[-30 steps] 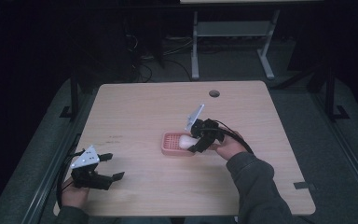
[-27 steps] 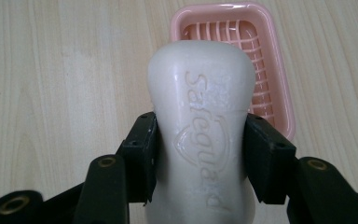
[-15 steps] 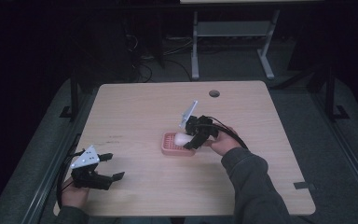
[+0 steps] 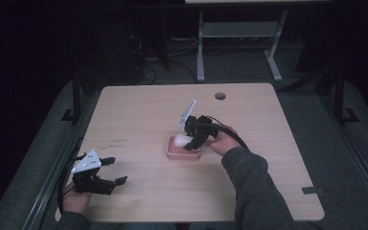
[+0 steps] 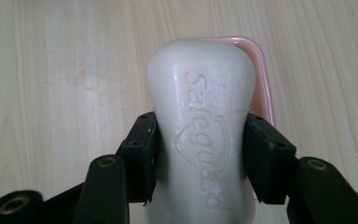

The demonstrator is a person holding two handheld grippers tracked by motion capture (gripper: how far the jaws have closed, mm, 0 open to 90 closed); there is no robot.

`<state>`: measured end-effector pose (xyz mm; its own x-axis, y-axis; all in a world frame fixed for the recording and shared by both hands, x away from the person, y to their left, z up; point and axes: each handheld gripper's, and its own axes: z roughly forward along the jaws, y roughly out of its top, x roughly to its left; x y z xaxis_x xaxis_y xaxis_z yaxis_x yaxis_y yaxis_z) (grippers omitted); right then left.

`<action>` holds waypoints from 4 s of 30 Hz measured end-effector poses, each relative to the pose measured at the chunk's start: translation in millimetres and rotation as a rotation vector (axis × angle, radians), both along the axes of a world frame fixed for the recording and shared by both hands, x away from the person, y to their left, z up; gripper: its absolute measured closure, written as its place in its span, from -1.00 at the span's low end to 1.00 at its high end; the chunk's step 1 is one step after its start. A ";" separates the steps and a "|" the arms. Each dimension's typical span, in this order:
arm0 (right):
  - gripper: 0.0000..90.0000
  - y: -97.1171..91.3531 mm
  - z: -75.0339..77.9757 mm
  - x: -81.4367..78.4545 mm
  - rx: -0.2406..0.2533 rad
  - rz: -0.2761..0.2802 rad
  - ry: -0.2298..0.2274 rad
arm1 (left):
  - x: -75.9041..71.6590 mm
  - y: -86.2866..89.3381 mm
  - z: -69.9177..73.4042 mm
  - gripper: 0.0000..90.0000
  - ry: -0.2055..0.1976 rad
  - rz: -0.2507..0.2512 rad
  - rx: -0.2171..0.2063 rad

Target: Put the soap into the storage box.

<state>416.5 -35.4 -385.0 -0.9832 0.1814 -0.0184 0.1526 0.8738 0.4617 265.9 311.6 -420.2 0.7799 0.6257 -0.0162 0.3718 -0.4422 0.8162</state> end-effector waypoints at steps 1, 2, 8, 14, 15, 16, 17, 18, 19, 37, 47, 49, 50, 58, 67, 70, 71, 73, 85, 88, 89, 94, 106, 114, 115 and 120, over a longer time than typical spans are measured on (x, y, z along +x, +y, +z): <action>0.09 1.9 -0.2 0.9 -0.005 0.003 0.003 | 0.0 0.0 0.0 -0.67 0.000 0.001 -0.001; 0.09 3.3 -0.4 1.5 -0.005 0.004 0.003 | 0.0 0.1 0.0 -0.67 0.001 0.001 0.000; 0.09 7.3 -3.7 5.6 -0.004 0.005 0.017 | 0.1 0.1 0.1 -0.67 0.000 0.000 0.002; 0.09 8.8 -10.6 10.6 -0.014 -0.003 0.028 | 0.8 0.4 0.1 -0.67 0.000 -0.005 0.011; 0.09 9.4 -11.9 11.0 -0.017 -0.008 0.030 | 0.9 0.3 0.1 -0.67 0.000 -0.006 0.011; 0.09 10.0 -13.3 11.7 -0.018 -0.008 0.029 | 0.8 0.1 -0.1 -0.67 0.003 -0.004 0.007; 0.09 10.4 -14.6 12.6 -0.022 -0.007 0.032 | 0.8 0.1 -0.1 -0.67 0.004 -0.004 0.006; 0.09 10.7 -15.4 13.0 -0.023 -0.009 0.035 | 0.6 -0.1 -0.1 -0.67 0.003 -0.002 0.000; 0.09 11.3 -16.9 14.0 -0.024 -0.010 0.037 | 0.6 0.0 0.0 -0.67 0.002 -0.001 -0.001; 0.09 15.1 -32.1 22.5 -0.036 -0.030 0.066 | 1.1 0.5 0.0 -0.67 0.001 -0.001 -0.002; 0.09 15.7 -37.1 24.4 -0.040 -0.029 0.075 | 1.2 0.9 0.0 -0.67 0.001 -0.001 -0.003; 0.09 15.4 -37.6 24.7 -0.042 -0.030 0.075 | 1.1 1.0 0.2 -0.67 0.003 0.001 -0.005; 0.09 15.1 -37.6 24.9 -0.041 -0.030 0.074 | 0.9 1.1 0.2 -0.67 0.004 0.002 -0.006; 0.09 14.0 -36.8 25.3 -0.037 -0.037 0.074 | 1.0 0.4 0.0 -0.67 0.001 0.000 -0.003; 0.09 16.1 -40.6 26.2 -0.045 -0.035 0.076 | 1.2 0.9 0.0 -0.67 0.001 0.000 -0.003; 0.09 16.5 -41.3 26.7 -0.044 -0.035 0.076 | 1.0 0.9 0.1 -0.67 0.001 0.001 -0.004; 0.09 16.5 -41.3 26.8 -0.044 -0.036 0.075 | 1.1 0.9 0.1 -0.67 0.001 0.001 -0.004; 0.09 16.5 -41.2 26.8 -0.045 -0.037 0.075 | 1.0 1.0 0.2 -0.67 0.002 0.001 -0.003; 0.07 17.8 -41.8 26.3 -0.057 -0.039 0.064 | 1.1 0.7 0.1 -0.67 0.000 0.000 -0.003; 0.07 18.0 -42.0 26.2 -0.058 -0.038 0.062 | 1.1 0.6 0.1 -0.67 0.001 0.001 -0.003; 0.07 18.0 -42.1 26.2 -0.057 -0.039 0.062 | 1.1 0.4 0.0 -0.67 0.001 0.001 -0.003; 0.07 17.6 -42.7 26.5 -0.051 -0.042 0.065 | 1.0 0.6 0.2 -0.67 0.000 0.000 -0.003; 0.05 16.9 -44.8 24.8 -0.038 -0.033 0.059 | 1.0 0.3 0.1 -0.67 0.001 0.000 -0.002; 0.07 18.2 -43.7 22.5 -0.054 -0.008 0.025 | 1.0 0.4 0.0 -0.67 0.001 0.000 -0.002; 0.06 18.4 -43.7 21.8 -0.055 -0.008 0.022 | 1.0 0.4 0.1 -0.67 0.001 0.000 -0.003; -0.06 17.0 -39.6 21.2 -0.023 -0.024 0.025 | 1.1 0.4 0.0 -0.67 0.001 0.001 -0.003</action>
